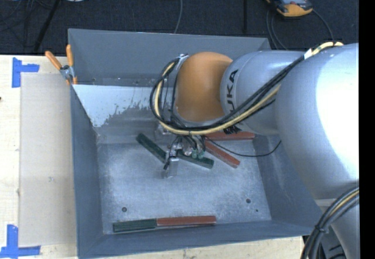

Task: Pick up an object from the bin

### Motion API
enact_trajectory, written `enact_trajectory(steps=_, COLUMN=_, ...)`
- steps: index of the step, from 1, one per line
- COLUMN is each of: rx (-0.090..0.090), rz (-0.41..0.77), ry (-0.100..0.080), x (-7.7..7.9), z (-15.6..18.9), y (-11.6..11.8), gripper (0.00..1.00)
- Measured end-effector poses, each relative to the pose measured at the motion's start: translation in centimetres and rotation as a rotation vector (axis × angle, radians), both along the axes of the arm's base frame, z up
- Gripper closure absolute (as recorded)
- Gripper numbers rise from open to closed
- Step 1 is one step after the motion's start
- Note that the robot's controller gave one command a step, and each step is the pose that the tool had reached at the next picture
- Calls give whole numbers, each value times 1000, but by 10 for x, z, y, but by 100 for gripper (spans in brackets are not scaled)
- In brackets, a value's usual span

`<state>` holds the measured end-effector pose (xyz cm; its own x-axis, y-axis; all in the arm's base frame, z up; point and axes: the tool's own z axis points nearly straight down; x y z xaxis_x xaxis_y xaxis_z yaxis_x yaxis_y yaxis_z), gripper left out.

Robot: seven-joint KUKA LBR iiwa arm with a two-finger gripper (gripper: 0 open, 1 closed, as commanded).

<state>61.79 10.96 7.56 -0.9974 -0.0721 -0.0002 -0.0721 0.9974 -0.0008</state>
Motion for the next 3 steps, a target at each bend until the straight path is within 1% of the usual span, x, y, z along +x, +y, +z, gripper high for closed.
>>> enact_trajectory(steps=1, rx=1, rz=52, ry=-1, x=2, z=-5, y=17, gripper=100)
enact_trajectory(steps=2, rx=1, rz=51, ry=-1, x=2, z=-5, y=17, gripper=100)
enact_trajectory(steps=3, rx=2, rz=0, ry=-4, x=-22, z=152, y=13, gripper=100)
